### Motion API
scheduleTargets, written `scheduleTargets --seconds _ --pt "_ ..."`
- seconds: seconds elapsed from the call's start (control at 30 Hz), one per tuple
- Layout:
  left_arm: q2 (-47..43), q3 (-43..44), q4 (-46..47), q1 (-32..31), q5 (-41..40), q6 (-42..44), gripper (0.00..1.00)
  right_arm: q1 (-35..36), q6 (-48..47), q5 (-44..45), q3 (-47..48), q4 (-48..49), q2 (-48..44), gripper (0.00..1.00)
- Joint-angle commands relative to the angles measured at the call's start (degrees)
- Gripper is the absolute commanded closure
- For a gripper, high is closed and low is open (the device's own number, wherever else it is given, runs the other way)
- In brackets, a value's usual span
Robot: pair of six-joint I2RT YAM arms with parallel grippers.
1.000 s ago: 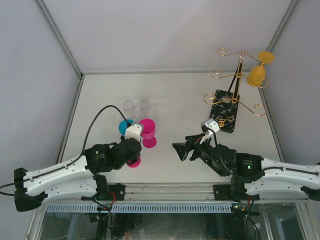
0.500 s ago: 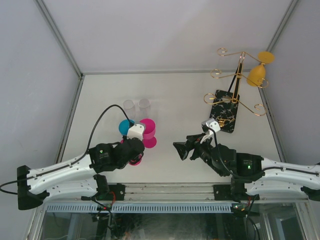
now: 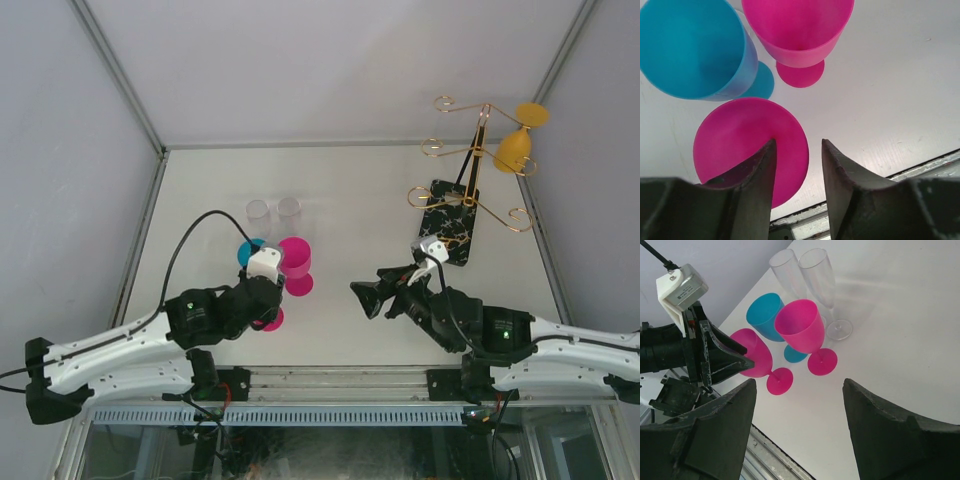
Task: Take the wine glass off the wine glass rack
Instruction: Place the wine glass at the center of the board.
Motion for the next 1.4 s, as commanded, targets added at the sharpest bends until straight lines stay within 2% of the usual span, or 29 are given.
scheduleTargets --seconds 0.0,0.17,0.33,0.47,0.57,0.73,0.83,0.93,1.03,1.13,1.27,1.37 --pt "-2.9 3.8 1.4 -0.2 -0.2 -0.1 0.50 -0.5 -2.8 -1.3 2.3 1.8 -1.0 0.30" --pt "-6.3 5.8 1.5 0.0 1.2 0.7 0.25 -0.6 -7.6 -3.8 5.2 1.8 0.1 0.30" --pt "-11.5 8.5 2.9 2.7 6.1 4.3 0.06 -0.6 -15.6 -6.5 10.1 1.1 1.4 0.30" --pt "-14.8 9.7 2.8 10.6 13.0 6.8 0.01 -0.6 -21.5 -6.8 13.3 1.2 2.0 0.30" --pt "-15.7 10.1 2.0 17.3 17.5 8.0 0.00 -0.8 -26.6 -6.7 15.5 1.9 2.6 0.30" --pt "-19.4 10.5 -2.1 29.4 21.5 9.3 0.00 -2.1 -32.5 -5.7 21.2 0.1 4.6 0.24" --pt "-22.4 10.1 -3.3 33.3 20.0 8.2 0.00 -4.8 -34.4 -4.1 24.7 -2.8 6.0 0.21" --pt "-24.0 9.9 -5.5 33.8 12.9 4.3 0.00 -10.5 -29.9 -5.1 30.6 -7.9 7.1 0.20" --pt "-25.7 8.3 -4.5 33.8 12.5 2.1 0.00 -20.6 -26.4 -12.0 35.4 -12.3 7.4 0.21" --pt "-26.7 7.4 -3.8 33.8 13.5 1.1 0.00 -30.1 -23.0 -15.2 39.9 -16.7 8.6 0.21" --pt "-27.6 5.8 -3.8 33.8 12.1 5.4 0.00 -42.9 -20.5 -22.1 45.8 -23.3 11.8 0.21" --pt "-28.0 5.3 -5.9 33.8 4.5 7.4 0.00 -53.9 -18.6 -28.7 50.5 -28.4 15.1 0.21"
